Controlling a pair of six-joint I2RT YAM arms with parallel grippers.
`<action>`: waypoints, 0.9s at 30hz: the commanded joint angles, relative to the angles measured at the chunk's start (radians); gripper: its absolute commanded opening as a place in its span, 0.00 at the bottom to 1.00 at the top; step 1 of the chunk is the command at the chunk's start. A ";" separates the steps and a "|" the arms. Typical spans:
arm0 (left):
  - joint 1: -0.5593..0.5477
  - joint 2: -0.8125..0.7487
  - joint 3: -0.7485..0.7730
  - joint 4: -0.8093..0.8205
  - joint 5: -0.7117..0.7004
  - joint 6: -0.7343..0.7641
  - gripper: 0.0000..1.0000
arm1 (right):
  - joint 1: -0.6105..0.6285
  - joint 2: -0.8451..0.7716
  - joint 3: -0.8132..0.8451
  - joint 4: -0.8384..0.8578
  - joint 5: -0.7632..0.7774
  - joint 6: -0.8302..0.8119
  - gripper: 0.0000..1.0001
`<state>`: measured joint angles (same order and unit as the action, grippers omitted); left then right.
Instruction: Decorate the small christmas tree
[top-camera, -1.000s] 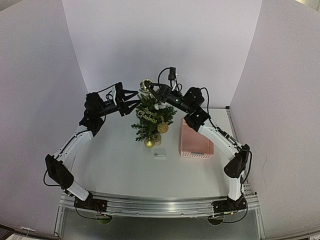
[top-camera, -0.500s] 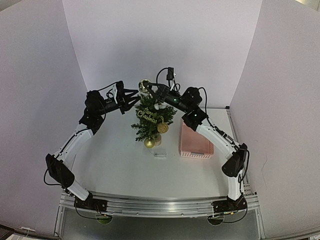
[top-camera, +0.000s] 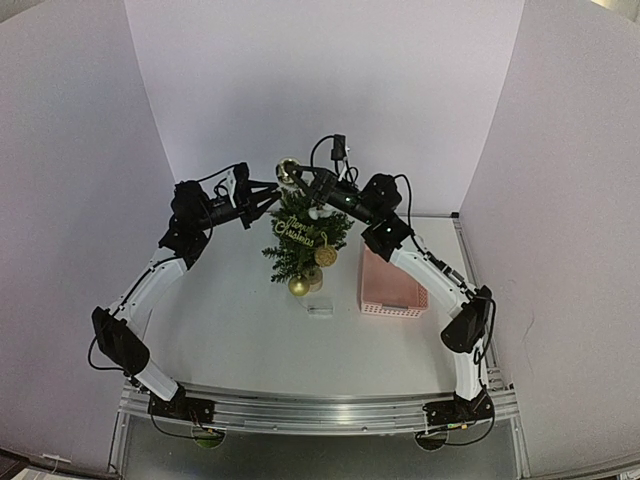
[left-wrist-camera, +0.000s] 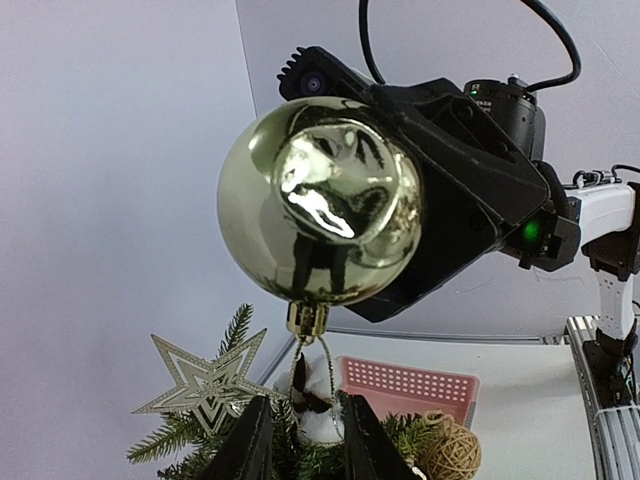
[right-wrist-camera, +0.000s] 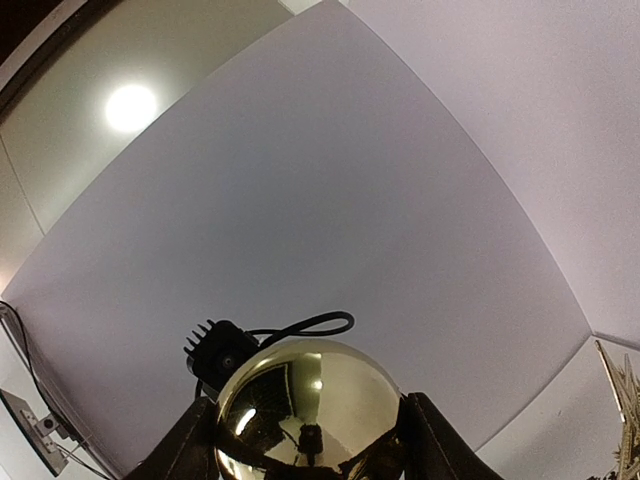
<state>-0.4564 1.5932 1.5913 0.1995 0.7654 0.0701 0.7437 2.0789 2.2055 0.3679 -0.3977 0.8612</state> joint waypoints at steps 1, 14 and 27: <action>0.002 0.015 0.067 0.006 -0.001 -0.016 0.23 | 0.008 0.009 0.043 0.040 -0.017 -0.004 0.28; 0.002 0.032 0.083 -0.024 -0.018 0.011 0.11 | 0.008 0.009 0.043 0.040 -0.018 -0.007 0.25; 0.003 0.015 0.062 -0.008 -0.017 0.029 0.00 | 0.008 -0.006 0.001 0.040 -0.008 -0.013 0.22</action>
<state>-0.4564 1.6226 1.6176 0.1745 0.7559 0.0808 0.7471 2.0792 2.2059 0.3695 -0.4009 0.8608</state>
